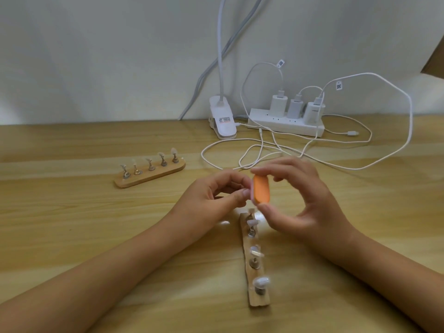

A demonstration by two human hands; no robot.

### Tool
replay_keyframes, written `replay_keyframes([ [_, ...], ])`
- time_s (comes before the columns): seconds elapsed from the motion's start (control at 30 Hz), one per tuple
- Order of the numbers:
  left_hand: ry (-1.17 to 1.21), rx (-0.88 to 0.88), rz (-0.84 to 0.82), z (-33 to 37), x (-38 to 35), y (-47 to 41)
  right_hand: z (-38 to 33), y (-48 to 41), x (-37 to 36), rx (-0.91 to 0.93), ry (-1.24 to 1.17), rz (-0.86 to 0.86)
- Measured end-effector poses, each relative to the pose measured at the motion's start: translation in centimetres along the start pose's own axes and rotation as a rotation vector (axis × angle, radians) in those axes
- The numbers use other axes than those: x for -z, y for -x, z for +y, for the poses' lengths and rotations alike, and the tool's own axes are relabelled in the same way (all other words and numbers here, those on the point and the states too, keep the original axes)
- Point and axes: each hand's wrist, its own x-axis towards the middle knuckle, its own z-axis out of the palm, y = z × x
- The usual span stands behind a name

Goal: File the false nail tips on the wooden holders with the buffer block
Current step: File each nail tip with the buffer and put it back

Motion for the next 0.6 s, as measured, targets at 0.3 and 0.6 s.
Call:
replay_keyframes([
  [0.3, -0.015, 0.005, -0.003, -0.12, 0.04, -0.05, 0.05, 0.07, 0.03, 0.037, 0.018, -0.028],
  [0.6, 0.015, 0.009, -0.004, -0.16, 0.13, -0.04, 0.1, 0.0, 0.0, 0.001, -0.023, -0.038],
])
